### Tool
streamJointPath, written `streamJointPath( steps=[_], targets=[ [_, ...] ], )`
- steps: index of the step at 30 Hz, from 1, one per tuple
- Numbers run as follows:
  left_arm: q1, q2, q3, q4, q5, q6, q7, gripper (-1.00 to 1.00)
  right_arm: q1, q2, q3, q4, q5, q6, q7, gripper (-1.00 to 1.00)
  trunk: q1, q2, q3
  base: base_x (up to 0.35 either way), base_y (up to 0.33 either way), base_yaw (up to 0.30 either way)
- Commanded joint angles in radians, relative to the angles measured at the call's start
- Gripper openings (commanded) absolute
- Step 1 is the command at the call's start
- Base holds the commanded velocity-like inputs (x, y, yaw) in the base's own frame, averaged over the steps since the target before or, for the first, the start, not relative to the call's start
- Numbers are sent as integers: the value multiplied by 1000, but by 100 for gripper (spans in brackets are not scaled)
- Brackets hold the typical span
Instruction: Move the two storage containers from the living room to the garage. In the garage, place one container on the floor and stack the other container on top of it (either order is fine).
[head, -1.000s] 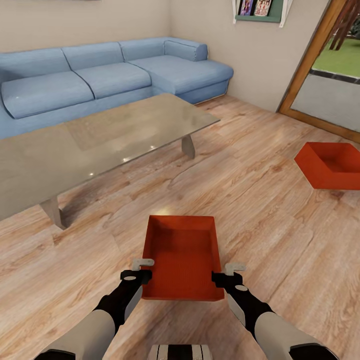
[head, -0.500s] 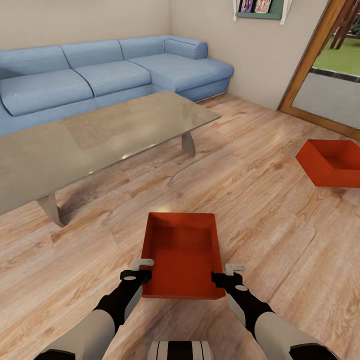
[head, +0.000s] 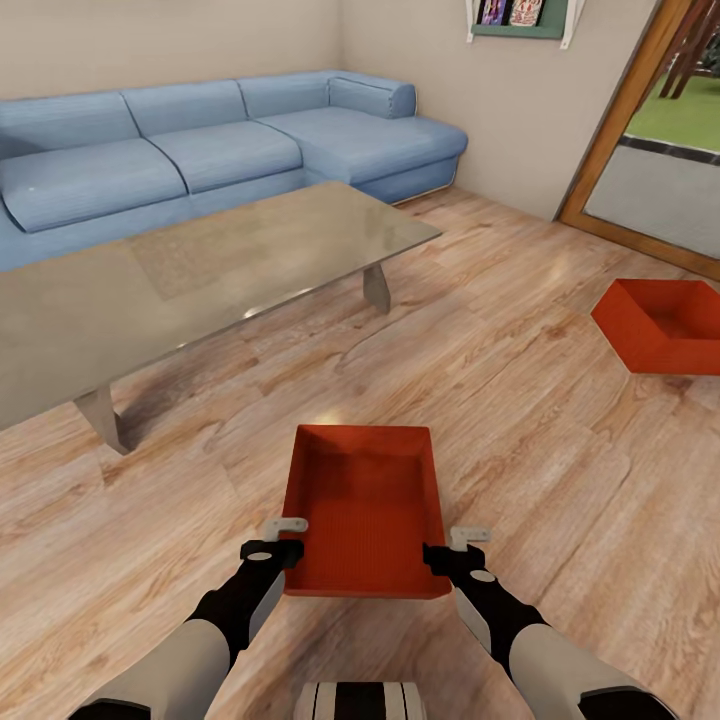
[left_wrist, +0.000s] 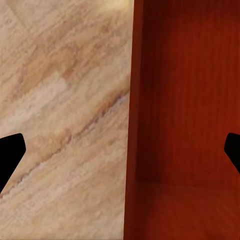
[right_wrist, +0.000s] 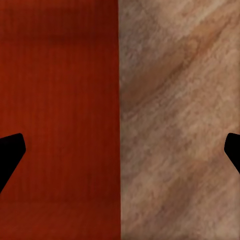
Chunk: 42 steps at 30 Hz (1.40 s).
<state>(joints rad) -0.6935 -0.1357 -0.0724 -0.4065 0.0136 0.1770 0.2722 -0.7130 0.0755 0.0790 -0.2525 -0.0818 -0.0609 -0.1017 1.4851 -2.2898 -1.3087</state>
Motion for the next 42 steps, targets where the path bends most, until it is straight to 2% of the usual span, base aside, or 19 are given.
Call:
streamJointPath(
  steps=[1,10,29,33,42],
  targets=[
    [0,1,-8,-2,2,7,7,100,-1,0,8,1,-9,-3,-6,100,0,0,-1,0,0,0],
    [0,1,-7,-3,3,9,7,100,-1,0,10,1,-9,-5,-6,100,0,0,-1,114,0,0],
    [0,2,-9,-2,3,9,7,100,0,-1,7,2,-7,-8,-4,100,0,0,-1,15,0,0],
    [0,2,-9,-2,3,9,7,100,0,-8,6,2,-13,-8,-4,100,0,0,-1,0,0,0],
    [0,2,-9,-2,3,9,7,100,0,-4,7,2,-5,-9,-4,100,0,0,-1,0,0,0]
  ],
)
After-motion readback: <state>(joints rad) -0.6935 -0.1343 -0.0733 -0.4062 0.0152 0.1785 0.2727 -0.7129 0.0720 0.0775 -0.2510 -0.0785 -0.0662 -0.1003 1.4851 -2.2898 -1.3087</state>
